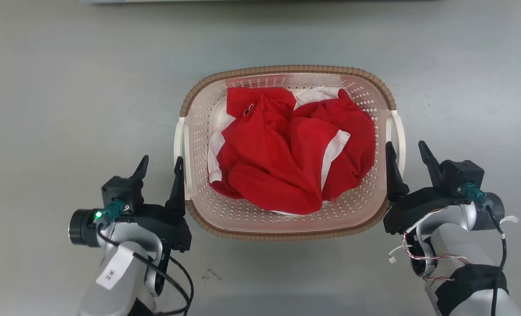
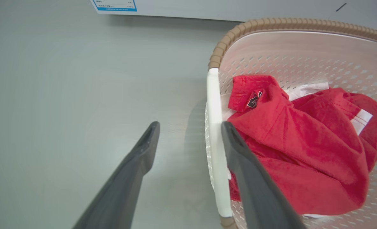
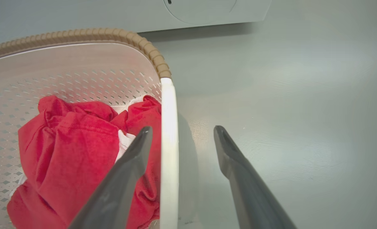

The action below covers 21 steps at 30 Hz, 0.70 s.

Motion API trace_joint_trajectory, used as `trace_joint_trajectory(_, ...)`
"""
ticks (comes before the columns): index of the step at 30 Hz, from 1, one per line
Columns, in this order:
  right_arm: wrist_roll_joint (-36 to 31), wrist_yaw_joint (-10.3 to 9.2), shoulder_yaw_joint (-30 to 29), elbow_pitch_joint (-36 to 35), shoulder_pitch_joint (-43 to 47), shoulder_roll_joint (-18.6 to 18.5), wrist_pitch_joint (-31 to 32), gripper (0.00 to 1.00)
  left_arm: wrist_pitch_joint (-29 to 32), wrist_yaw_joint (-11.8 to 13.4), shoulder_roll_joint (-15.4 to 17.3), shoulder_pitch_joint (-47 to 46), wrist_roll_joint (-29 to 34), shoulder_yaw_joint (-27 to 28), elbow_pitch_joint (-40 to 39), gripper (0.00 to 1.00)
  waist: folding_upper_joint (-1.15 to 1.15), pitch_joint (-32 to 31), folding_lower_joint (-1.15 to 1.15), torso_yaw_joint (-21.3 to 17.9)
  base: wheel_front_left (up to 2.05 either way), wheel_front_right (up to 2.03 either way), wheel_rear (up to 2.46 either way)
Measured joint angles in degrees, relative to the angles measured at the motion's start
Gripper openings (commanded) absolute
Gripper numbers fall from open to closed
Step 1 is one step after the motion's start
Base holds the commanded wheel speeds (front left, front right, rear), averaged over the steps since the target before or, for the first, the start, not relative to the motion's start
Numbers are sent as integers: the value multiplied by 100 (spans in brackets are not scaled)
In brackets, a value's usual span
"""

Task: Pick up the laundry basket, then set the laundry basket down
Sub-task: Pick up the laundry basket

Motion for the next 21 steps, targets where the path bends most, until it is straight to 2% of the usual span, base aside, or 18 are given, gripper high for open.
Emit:
trace_joint_trajectory(13, -1, 7, 200, 584, -477, 24, -5, 100, 138, -137, -30, -598, -35, -222, 757, 100, -1, 357, 0, 6, 0, 0, 0)
trace_joint_trajectory(21, 2, 7, 354, 888, -735, 31, -7, 100, 163, -196, -29, -867, -169, -543, 1025, 100, -1, 571, 0, -12, 0, 0, 0)
